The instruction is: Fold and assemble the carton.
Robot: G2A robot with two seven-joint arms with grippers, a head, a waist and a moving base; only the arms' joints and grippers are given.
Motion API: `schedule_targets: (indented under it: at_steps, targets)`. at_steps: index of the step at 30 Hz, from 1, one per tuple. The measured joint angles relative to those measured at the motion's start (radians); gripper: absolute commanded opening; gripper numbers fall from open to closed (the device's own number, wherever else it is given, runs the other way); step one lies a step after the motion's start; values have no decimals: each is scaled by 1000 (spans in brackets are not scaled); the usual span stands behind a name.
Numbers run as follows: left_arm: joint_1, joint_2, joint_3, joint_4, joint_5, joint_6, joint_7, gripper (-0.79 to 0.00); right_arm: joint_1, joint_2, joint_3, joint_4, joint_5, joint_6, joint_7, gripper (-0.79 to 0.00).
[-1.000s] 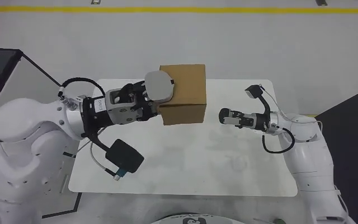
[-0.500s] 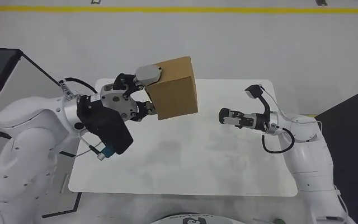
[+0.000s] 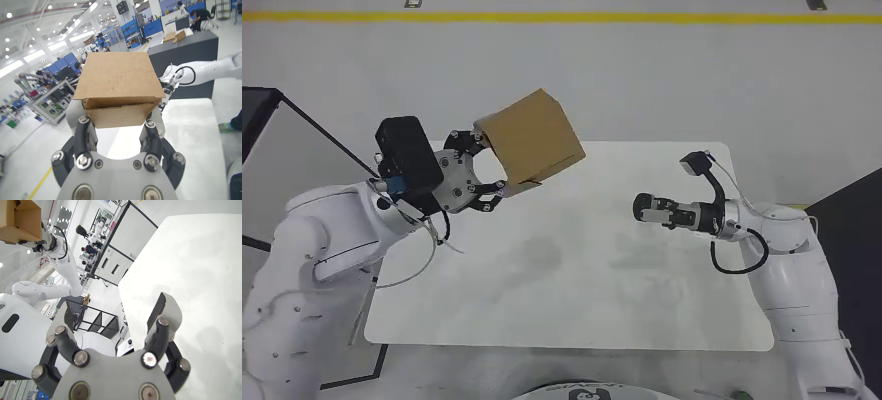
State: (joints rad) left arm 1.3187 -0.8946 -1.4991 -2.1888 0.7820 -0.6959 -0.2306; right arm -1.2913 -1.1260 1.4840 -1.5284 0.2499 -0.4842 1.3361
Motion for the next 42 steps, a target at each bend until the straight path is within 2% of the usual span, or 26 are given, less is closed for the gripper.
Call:
schedule_targets:
  at_steps: [2,6,10,12,17,26,30,42]
  targets:
    - [-4,1,-4,-6,-51,2,-27,-785,0,0,0,0,0,0,0,0]
    - [-5,1,-4,-6,-7,0,-17,-785,0,0,0,0,0,0,0,0]
    - [8,-2,4,4,-32,20,0,-785,0,0,0,0,0,0,0,0]
    - [30,-5,23,14,-135,50,2,-785,0,0,0,0,0,0,0,0]
    - [40,-4,39,0,-410,109,-100,-785,0,0,0,0,0,0,0,0]
    - [40,-5,42,-2,-675,156,-188,-785,0,0,0,0,0,0,0,0]
    - [42,-6,41,-1,-707,158,-217,-785,0,0,0,0,0,0,0,0]
    - [50,-16,60,5,-788,165,-209,-785,0,0,0,0,0,0,0,0]
